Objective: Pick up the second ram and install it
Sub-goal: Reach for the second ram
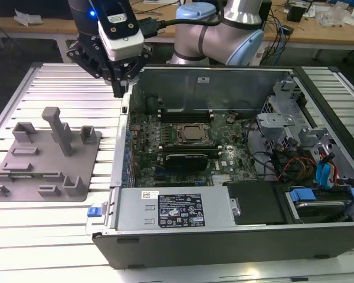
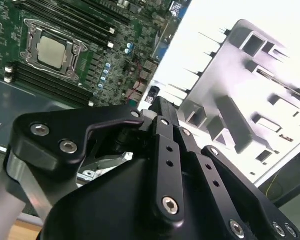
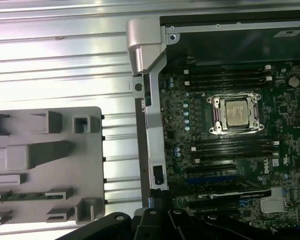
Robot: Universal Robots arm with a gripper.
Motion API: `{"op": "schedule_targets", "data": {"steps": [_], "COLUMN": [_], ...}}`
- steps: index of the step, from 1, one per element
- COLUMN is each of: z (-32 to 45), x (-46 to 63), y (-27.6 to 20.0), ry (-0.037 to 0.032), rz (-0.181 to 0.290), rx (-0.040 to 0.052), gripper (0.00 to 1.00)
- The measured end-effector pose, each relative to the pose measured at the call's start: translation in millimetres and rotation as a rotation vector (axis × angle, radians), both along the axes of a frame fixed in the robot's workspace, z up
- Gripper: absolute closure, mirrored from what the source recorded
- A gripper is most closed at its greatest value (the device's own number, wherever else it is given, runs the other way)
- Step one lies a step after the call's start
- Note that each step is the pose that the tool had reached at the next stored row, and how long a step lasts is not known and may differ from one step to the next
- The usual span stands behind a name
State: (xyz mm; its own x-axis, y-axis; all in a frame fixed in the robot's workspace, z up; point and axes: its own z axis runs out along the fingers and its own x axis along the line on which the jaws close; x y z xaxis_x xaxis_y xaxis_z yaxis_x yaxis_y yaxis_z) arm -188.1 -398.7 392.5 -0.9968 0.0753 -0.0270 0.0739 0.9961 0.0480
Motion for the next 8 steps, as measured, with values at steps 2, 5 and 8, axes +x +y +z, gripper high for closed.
{"op": "schedule_targets", "data": {"steps": [2, 5, 8], "z": [0.0, -0.2, -0.4], "x": [-3.1, -11.2, -18.7], "y": [0.0, 0.0, 0.0], "ry": [0.0, 0.0, -0.0001], "rz": [0.0, 0.0, 0.0], "rx": [-0.0001, 0.0, -0.0001], "gripper": [0.92, 0.92, 0.92]}}
